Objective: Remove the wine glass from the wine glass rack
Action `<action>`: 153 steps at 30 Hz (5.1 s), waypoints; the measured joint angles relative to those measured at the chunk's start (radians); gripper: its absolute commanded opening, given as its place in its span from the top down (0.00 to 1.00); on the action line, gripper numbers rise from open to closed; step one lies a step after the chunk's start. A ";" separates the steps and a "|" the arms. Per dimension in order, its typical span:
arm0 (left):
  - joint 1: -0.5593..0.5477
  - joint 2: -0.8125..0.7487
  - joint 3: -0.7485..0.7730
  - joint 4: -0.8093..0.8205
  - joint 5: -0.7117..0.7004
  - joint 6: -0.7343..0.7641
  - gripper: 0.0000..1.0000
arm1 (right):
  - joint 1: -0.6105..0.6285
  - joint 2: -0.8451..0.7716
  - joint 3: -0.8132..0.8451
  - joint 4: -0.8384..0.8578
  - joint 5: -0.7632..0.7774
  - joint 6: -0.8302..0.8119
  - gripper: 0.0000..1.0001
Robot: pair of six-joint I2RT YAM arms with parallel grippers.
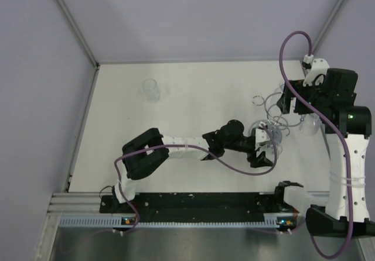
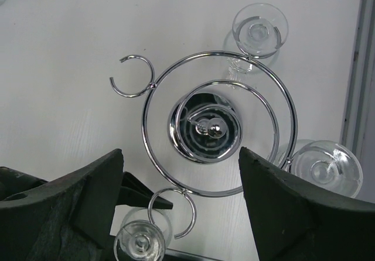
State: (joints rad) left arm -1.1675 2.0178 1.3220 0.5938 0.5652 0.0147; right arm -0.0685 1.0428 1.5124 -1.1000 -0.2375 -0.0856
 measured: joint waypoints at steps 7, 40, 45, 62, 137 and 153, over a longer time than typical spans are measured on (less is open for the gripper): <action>0.029 -0.148 -0.143 -0.095 0.030 0.016 1.00 | 0.000 0.025 0.009 0.007 -0.055 -0.047 0.27; 0.859 -0.547 -0.243 -0.838 0.510 -0.361 1.00 | 0.687 0.106 -0.425 0.878 0.100 -0.469 0.39; 0.900 -0.398 -0.235 -0.532 0.637 -0.739 1.00 | 0.763 0.116 -0.445 0.930 0.123 -0.463 0.40; 0.956 -0.268 -0.274 -0.084 0.623 -1.460 1.00 | 0.924 0.252 -0.437 0.995 0.255 -0.380 0.44; 1.025 -0.422 -0.165 -0.666 0.309 -1.118 0.02 | 0.797 0.378 -0.282 0.760 0.216 -0.331 1.00; 1.035 -0.902 -0.190 -0.835 -0.264 -0.277 0.01 | 0.800 0.554 -0.161 0.400 -0.012 -0.526 1.00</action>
State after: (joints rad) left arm -0.1326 1.1156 1.1324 -0.2413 0.3012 -0.2626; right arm 0.7311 1.5963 1.3510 -0.7002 -0.2497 -0.6121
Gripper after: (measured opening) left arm 0.984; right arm 0.032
